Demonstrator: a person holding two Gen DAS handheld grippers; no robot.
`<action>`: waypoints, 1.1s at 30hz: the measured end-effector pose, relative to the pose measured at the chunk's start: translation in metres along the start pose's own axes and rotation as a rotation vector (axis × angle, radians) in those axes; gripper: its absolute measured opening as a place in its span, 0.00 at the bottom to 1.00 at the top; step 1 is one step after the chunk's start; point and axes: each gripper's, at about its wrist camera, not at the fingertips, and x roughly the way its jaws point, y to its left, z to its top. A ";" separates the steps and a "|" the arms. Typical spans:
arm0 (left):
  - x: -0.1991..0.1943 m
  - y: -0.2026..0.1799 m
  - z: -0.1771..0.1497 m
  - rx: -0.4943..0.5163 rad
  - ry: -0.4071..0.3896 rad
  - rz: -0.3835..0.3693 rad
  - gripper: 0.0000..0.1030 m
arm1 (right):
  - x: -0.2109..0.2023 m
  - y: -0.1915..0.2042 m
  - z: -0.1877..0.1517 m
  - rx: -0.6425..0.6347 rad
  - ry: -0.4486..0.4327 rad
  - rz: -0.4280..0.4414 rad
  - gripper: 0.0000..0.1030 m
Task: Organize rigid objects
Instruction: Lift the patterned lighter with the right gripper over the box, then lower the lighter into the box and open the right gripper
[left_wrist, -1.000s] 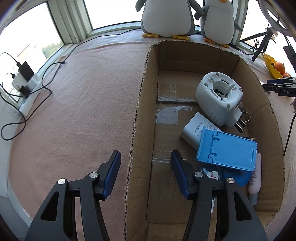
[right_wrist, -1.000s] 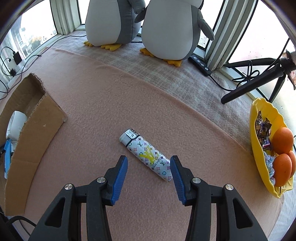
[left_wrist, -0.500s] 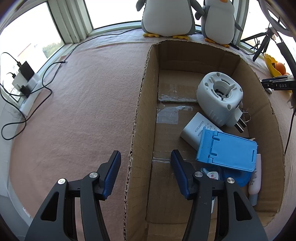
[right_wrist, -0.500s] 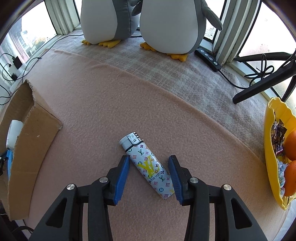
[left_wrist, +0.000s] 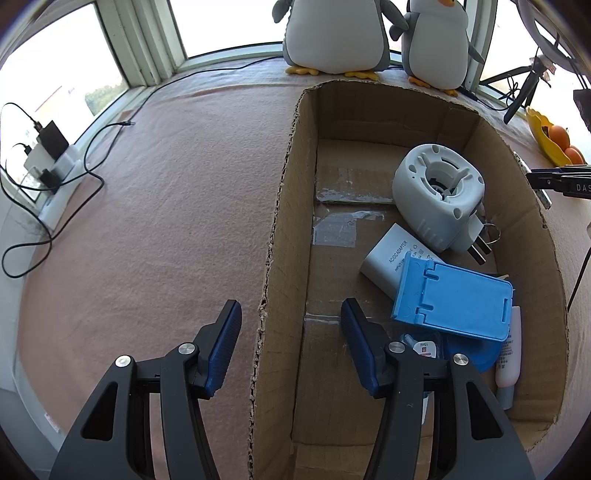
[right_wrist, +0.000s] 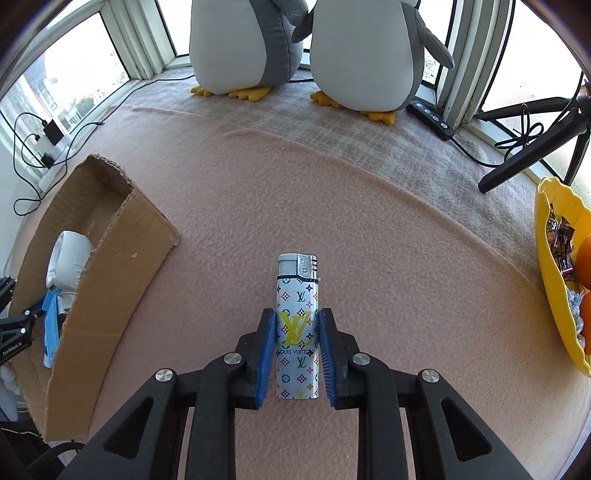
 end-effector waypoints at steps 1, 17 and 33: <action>0.000 0.000 0.000 0.000 0.000 0.000 0.54 | -0.006 0.008 -0.001 0.001 -0.009 0.017 0.20; -0.002 0.000 0.000 -0.004 -0.003 0.000 0.54 | -0.058 0.121 -0.004 -0.102 -0.079 0.158 0.20; -0.027 0.002 0.001 -0.009 -0.063 0.009 0.54 | -0.083 0.156 -0.018 -0.116 -0.134 0.138 0.39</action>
